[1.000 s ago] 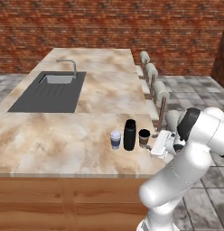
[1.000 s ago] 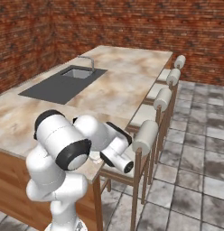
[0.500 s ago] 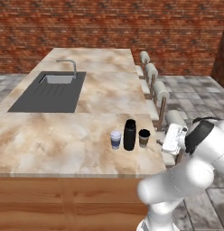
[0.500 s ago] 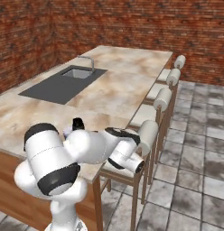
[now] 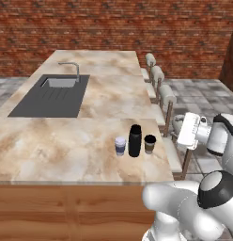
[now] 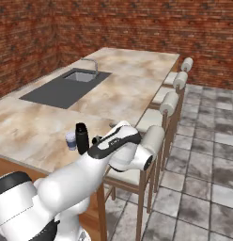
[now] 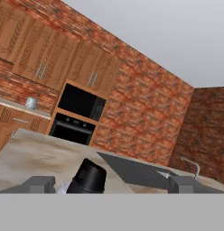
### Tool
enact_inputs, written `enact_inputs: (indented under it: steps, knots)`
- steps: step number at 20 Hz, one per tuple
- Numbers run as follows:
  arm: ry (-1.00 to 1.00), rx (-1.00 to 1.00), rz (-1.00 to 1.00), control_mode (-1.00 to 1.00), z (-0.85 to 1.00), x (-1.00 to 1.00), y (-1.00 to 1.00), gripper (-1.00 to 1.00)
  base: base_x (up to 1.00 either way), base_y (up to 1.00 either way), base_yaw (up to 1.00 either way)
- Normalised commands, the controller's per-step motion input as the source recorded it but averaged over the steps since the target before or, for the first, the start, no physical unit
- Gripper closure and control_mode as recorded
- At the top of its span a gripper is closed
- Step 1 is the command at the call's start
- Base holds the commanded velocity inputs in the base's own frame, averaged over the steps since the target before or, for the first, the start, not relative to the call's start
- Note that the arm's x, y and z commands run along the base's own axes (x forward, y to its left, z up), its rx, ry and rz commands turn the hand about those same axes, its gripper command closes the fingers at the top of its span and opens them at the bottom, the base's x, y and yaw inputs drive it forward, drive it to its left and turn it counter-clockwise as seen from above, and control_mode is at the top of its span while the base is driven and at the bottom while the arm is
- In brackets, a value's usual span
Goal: Move the drinks to the dining counter.
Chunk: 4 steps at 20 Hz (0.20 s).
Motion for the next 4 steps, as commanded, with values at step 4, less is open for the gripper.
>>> enact_inputs:
  steps: [4]
  knots:
    - [-0.12,0.00,0.04,-1.00,1.00,-0.34,0.00,-1.00,0.00,0.00,0.00]
